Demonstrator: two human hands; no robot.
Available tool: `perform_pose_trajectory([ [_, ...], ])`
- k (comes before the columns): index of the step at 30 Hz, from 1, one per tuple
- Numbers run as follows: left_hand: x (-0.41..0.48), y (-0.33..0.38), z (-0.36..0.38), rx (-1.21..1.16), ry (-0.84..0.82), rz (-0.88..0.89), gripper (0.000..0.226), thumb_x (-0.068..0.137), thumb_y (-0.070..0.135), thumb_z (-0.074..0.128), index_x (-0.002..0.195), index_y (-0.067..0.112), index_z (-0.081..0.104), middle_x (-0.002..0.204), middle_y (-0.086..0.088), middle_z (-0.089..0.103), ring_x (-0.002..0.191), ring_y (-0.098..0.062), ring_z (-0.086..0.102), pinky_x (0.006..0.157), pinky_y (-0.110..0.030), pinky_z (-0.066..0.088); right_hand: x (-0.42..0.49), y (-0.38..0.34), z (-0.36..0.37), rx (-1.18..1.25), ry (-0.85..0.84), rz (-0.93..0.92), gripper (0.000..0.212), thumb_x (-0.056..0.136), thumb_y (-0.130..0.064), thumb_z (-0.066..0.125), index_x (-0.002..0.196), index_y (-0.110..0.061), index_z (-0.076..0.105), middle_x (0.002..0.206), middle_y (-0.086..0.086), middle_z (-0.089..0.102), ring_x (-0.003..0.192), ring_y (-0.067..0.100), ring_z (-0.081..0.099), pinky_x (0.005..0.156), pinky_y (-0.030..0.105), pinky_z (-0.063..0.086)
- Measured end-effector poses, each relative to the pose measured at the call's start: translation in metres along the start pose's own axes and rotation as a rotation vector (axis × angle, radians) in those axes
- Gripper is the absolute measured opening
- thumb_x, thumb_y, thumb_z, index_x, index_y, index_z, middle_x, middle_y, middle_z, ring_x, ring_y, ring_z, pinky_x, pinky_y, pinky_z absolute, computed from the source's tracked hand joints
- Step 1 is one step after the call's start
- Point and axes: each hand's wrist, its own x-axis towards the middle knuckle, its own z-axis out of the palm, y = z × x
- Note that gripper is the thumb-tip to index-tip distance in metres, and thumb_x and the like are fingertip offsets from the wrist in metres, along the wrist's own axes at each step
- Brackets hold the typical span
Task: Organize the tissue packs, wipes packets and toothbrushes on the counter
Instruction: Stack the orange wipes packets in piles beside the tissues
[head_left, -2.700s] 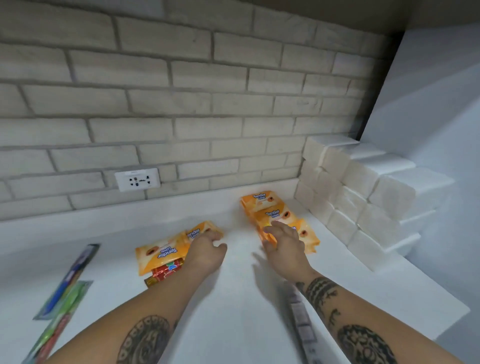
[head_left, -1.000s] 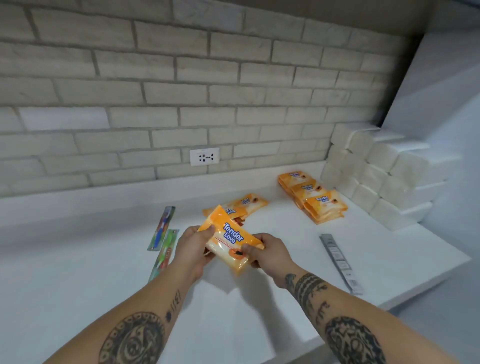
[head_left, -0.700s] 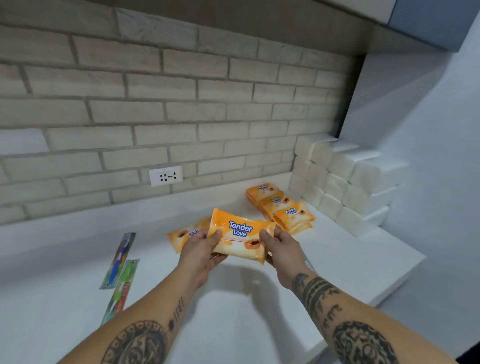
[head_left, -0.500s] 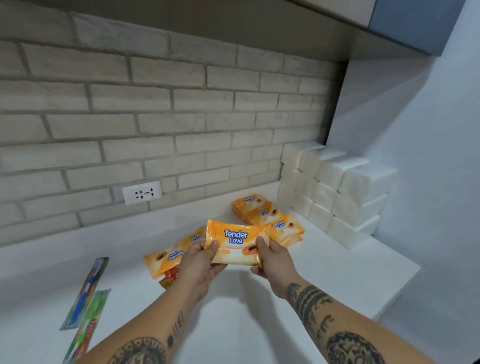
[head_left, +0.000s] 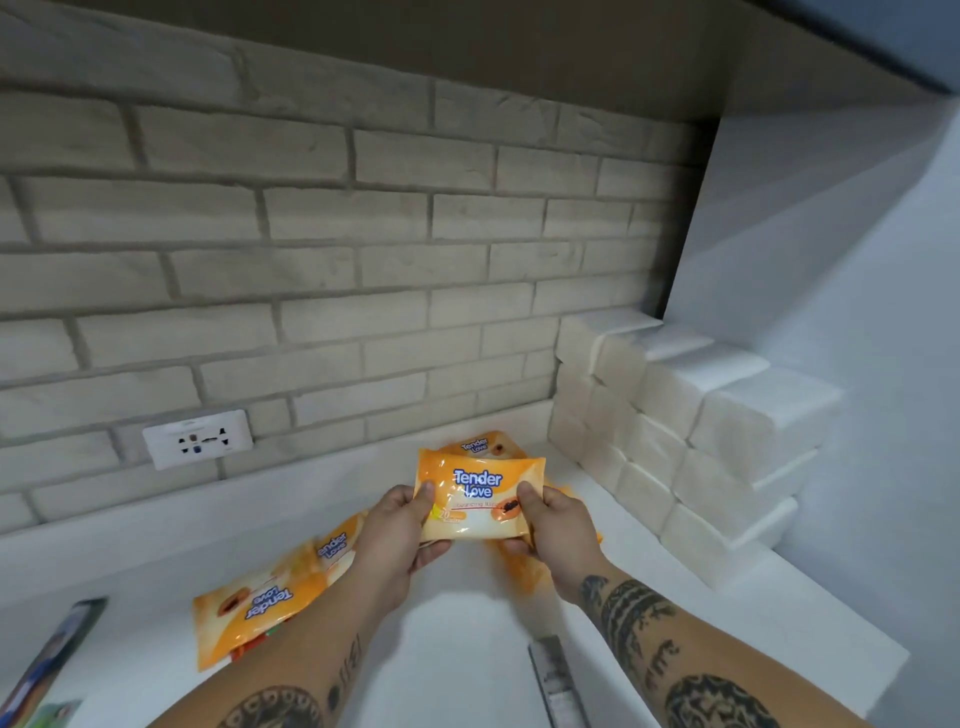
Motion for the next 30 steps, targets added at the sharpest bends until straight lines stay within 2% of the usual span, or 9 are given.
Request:
perform_pose_trajectory([
  [8, 0.053, -0.008, 0.023, 0.146, 0.031, -0.009, 0.007, 0.103, 0.023, 0.061, 0.104, 0.016, 0.062, 0.103, -0.007, 0.079, 0.090, -0.024, 0.076, 0.074, -0.040, 0.063, 0.057, 0.000, -0.016, -0.116, 0.001, -0.006, 0.027, 0.106, -0.035, 0.057, 0.101, -0.015, 0.075, 0.086, 0.001, 0.081, 0.062, 0.011, 0.071, 0.056, 0.024, 0.057],
  [13, 0.075, -0.019, 0.029, 0.220, -0.020, -0.063, 0.019, 0.095, 0.021, 0.072, 0.112, 0.022, 0.064, 0.104, -0.003, 0.079, 0.093, -0.025, 0.076, 0.073, -0.040, 0.064, 0.088, 0.019, -0.017, -0.219, 0.034, 0.029, 0.026, 0.107, -0.034, 0.053, 0.102, -0.016, 0.072, 0.087, 0.002, 0.079, 0.057, 0.012, 0.065, 0.061, 0.027, 0.059],
  [17, 0.099, -0.035, 0.033, 0.352, 0.031, -0.037, 0.019, 0.092, 0.027, 0.076, 0.109, 0.024, 0.067, 0.102, 0.000, 0.079, 0.090, -0.025, 0.076, 0.084, -0.050, 0.063, 0.106, 0.032, -0.014, -0.247, 0.007, -0.026, 0.016, 0.102, -0.033, 0.064, 0.115, -0.023, 0.065, 0.097, -0.005, 0.077, 0.071, 0.008, 0.071, 0.060, 0.023, 0.054],
  [21, 0.127, -0.034, 0.046, 0.507, 0.148, 0.036, 0.012, 0.094, 0.033, 0.069, 0.098, 0.022, 0.067, 0.099, -0.003, 0.075, 0.088, -0.024, 0.070, 0.086, -0.048, 0.061, 0.140, 0.034, -0.010, -0.389, 0.014, -0.142, 0.044, 0.091, -0.034, 0.074, 0.131, -0.032, 0.054, 0.110, -0.011, 0.072, 0.095, 0.011, 0.070, 0.084, 0.035, 0.059],
  [23, 0.142, -0.030, 0.053, 0.551, 0.241, 0.069, 0.025, 0.090, 0.038, 0.071, 0.106, 0.020, 0.066, 0.102, -0.004, 0.072, 0.090, -0.025, 0.068, 0.085, -0.045, 0.060, 0.159, 0.028, -0.006, -0.446, 0.027, -0.165, 0.050, 0.089, -0.034, 0.074, 0.132, -0.034, 0.050, 0.105, -0.012, 0.068, 0.094, 0.016, 0.068, 0.080, 0.030, 0.056],
  [25, 0.156, -0.026, 0.057, 0.511, 0.293, 0.065, 0.046, 0.084, 0.034, 0.074, 0.125, 0.021, 0.058, 0.113, -0.006, 0.071, 0.097, -0.029, 0.068, 0.088, -0.047, 0.059, 0.179, 0.022, -0.001, -0.510, 0.026, -0.172, 0.051, 0.092, -0.032, 0.073, 0.136, -0.033, 0.047, 0.102, -0.012, 0.061, 0.095, 0.018, 0.064, 0.076, 0.027, 0.048],
  [28, 0.175, -0.026, 0.063, 0.611, 0.234, 0.108, 0.081, 0.084, 0.025, 0.072, 0.155, 0.028, 0.032, 0.137, -0.006, 0.064, 0.115, -0.033, 0.065, 0.091, -0.038, 0.055, 0.207, 0.021, 0.005, -0.561, 0.055, -0.164, 0.051, 0.096, -0.033, 0.068, 0.141, -0.026, 0.045, 0.116, 0.002, 0.065, 0.102, 0.024, 0.063, 0.082, 0.030, 0.044],
  [29, 0.181, -0.026, 0.065, 0.655, 0.216, 0.140, 0.086, 0.085, 0.021, 0.072, 0.158, 0.029, 0.028, 0.139, -0.004, 0.062, 0.118, -0.031, 0.064, 0.088, -0.034, 0.052, 0.215, 0.022, 0.007, -0.591, 0.061, -0.170, 0.051, 0.096, -0.033, 0.067, 0.142, -0.026, 0.046, 0.121, 0.005, 0.066, 0.105, 0.026, 0.063, 0.083, 0.032, 0.044],
  [30, 0.185, -0.025, 0.066, 0.702, 0.201, 0.184, 0.081, 0.085, 0.017, 0.072, 0.156, 0.029, 0.035, 0.137, -0.003, 0.064, 0.115, -0.028, 0.065, 0.084, -0.031, 0.051, 0.222, 0.024, 0.008, -0.630, 0.060, -0.180, 0.050, 0.096, -0.032, 0.065, 0.142, -0.025, 0.046, 0.124, 0.006, 0.066, 0.109, 0.027, 0.063, 0.084, 0.033, 0.044],
])
